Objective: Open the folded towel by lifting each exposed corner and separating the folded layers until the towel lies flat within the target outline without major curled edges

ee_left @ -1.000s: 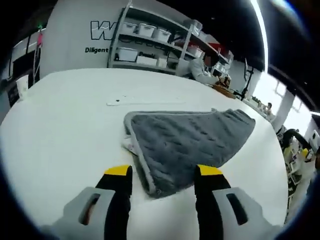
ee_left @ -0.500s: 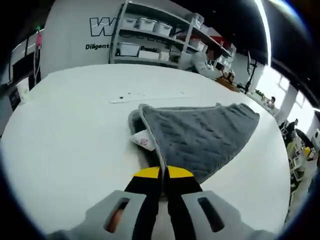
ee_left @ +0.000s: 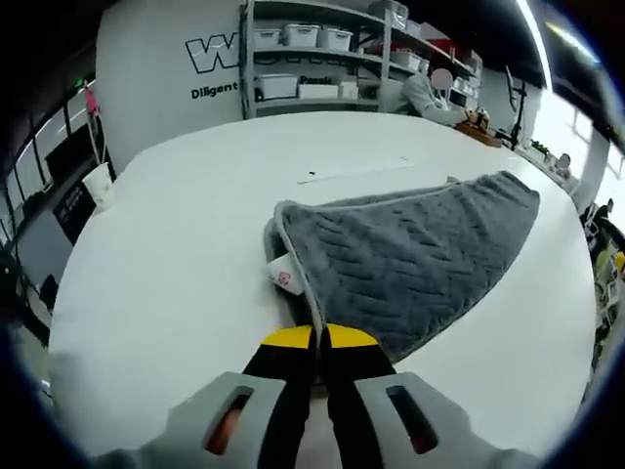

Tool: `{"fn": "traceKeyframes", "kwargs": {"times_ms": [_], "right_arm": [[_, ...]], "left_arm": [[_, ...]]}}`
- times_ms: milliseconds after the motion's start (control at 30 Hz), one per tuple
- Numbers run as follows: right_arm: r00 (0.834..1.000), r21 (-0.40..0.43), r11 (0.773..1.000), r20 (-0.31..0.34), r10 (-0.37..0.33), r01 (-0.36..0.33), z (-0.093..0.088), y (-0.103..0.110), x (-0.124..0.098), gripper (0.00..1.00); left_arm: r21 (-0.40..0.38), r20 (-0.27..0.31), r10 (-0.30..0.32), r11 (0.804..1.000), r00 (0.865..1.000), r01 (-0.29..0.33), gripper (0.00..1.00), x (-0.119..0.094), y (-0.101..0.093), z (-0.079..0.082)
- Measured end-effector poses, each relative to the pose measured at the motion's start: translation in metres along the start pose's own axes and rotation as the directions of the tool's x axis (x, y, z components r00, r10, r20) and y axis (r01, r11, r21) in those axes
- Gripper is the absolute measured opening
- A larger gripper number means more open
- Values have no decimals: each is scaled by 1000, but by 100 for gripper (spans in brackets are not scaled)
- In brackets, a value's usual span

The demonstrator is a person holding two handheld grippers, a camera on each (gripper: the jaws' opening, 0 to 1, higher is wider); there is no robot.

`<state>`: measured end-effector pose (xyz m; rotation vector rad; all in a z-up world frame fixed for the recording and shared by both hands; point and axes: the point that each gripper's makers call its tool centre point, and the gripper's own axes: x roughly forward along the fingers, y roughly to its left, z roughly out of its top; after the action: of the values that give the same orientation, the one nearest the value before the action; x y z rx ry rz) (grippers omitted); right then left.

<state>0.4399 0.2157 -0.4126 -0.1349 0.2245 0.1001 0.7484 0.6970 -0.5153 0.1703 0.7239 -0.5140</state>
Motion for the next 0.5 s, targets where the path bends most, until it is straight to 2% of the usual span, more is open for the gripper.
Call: {"fn": "traceKeyframes", "kwargs": {"times_ms": [267,400,500], "right_arm": [[1000,-1,1000,4,9,-9,3,4,-4,93],[1000,-3,1000,4,16,-16,4,6,-5,93],[1000,-3,1000,2,19,-19,3,8,-5,93]], "left_arm": [[-47,5,66,997,998,-66,2,-22,34,-24],[-75,6,78,994,997,-77,3,-27,39,-32],[-75,20,82,994,996,-80,5,-32,38,-30]]}}
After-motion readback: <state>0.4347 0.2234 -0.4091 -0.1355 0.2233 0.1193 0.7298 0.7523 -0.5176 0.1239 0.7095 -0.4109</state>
